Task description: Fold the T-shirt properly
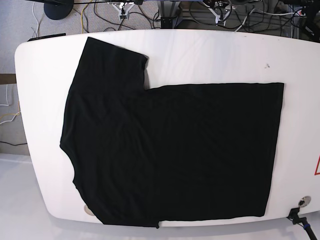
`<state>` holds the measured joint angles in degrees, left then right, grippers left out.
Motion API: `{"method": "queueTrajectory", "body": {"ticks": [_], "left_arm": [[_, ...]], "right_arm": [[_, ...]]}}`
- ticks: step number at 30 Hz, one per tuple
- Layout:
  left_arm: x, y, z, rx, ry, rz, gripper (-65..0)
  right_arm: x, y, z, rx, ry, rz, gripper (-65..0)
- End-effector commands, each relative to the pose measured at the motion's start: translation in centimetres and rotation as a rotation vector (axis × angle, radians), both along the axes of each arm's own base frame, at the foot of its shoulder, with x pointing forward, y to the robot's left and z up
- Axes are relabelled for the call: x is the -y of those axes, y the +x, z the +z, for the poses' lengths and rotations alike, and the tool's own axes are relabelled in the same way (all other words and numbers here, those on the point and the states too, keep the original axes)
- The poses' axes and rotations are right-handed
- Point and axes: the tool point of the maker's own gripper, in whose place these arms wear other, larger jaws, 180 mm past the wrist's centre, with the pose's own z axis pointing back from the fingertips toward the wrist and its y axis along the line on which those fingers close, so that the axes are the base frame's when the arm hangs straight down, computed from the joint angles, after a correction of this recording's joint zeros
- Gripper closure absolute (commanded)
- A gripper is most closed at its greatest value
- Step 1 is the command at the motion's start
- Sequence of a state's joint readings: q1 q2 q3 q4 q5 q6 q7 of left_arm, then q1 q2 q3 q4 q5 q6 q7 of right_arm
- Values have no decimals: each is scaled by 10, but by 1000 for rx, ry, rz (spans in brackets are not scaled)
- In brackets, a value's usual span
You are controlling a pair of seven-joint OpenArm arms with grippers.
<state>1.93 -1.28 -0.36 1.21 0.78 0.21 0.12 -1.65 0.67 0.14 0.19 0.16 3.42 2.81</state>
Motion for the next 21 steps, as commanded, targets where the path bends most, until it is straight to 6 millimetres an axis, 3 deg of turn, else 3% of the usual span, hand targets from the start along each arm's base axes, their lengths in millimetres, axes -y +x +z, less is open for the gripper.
{"method": "queueTrajectory", "body": {"ticks": [1, 21], "left_arm": [[1, 4, 0, 14, -5, 6, -3], [-2, 2, 0, 3, 2, 0, -8]], "right_arm": [[-2, 1, 0, 4, 12, 10, -4], [0, 0, 0, 1, 3, 4, -3]]}}
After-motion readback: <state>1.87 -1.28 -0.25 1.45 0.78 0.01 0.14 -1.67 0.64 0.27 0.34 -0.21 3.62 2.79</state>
